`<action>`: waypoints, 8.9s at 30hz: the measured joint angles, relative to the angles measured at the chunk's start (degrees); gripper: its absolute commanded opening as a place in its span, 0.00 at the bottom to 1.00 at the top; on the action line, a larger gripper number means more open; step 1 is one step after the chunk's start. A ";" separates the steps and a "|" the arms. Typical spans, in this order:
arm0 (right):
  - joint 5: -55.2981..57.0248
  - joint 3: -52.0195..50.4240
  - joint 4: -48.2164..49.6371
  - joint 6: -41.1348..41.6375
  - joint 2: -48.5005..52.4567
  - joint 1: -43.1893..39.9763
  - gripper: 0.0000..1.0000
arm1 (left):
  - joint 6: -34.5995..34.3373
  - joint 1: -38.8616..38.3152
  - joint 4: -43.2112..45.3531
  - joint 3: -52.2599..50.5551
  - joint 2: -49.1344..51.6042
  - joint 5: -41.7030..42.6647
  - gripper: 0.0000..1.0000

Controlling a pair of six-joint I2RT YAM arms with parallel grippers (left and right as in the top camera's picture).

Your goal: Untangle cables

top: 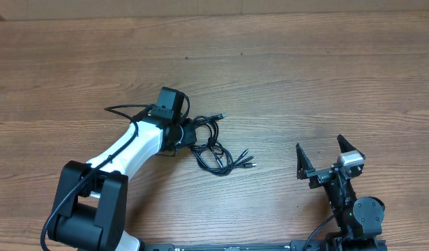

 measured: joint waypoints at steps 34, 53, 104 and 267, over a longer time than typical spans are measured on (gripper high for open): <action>0.00 0.00 -0.02 0.00 0.00 0.00 1.00 | -9.11 -6.69 3.32 0.00 0.20 -3.32 0.04; 0.00 0.00 0.00 -0.02 0.00 0.00 1.00 | 23.37 -6.69 10.60 0.79 -12.59 11.67 0.04; -42.51 32.94 -8.17 13.62 31.50 0.00 1.00 | 41.55 -6.69 9.88 0.90 -35.30 49.77 0.04; -63.87 33.22 -0.79 15.37 57.99 -0.02 0.04 | -34.51 6.58 -0.76 1.92 -0.55 -14.43 0.98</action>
